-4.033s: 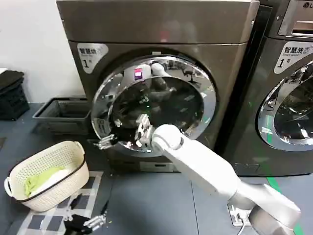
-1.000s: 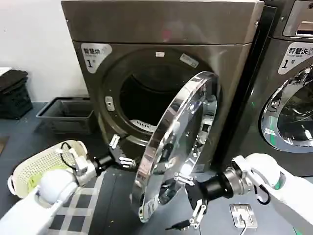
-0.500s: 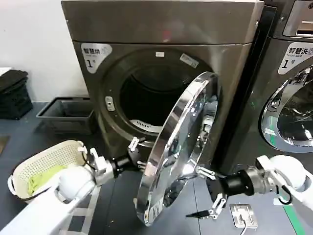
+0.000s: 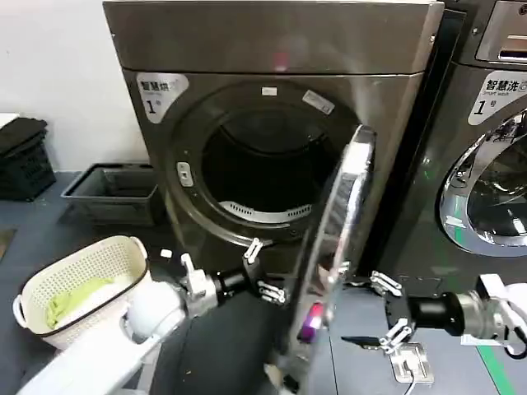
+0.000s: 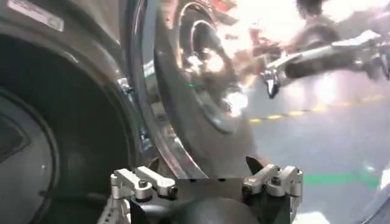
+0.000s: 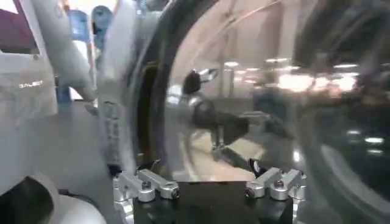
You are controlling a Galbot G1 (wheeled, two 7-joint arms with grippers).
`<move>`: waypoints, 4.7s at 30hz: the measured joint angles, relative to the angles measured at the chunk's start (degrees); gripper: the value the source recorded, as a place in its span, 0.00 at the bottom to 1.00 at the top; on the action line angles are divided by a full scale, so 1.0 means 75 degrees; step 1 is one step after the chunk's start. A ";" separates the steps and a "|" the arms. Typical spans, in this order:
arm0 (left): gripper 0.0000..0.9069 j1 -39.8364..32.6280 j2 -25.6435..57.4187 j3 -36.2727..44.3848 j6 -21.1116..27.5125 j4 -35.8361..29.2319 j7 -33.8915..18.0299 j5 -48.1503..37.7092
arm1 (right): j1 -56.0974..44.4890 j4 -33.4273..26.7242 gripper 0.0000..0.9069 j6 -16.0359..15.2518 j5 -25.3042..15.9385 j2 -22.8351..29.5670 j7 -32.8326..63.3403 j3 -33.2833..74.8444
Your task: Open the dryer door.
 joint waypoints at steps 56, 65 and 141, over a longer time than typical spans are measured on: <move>1.00 -0.2573 -0.3067 0.3164 -0.0902 0.2436 -0.0170 0.1048 | -0.5623 -0.4662 1.00 -0.0742 -0.3279 0.4417 0.7027 0.9616; 1.00 -0.2953 -0.3722 0.3203 -0.1093 0.3195 -0.0399 0.1336 | -0.5416 -0.5291 1.00 -0.1996 -0.4310 0.4562 0.8586 1.0189; 1.00 -0.2653 -0.3947 0.2741 -0.0131 0.2823 -0.0788 0.0532 | -0.5603 -0.7558 1.00 -0.2703 -0.6540 0.4354 0.9144 1.1945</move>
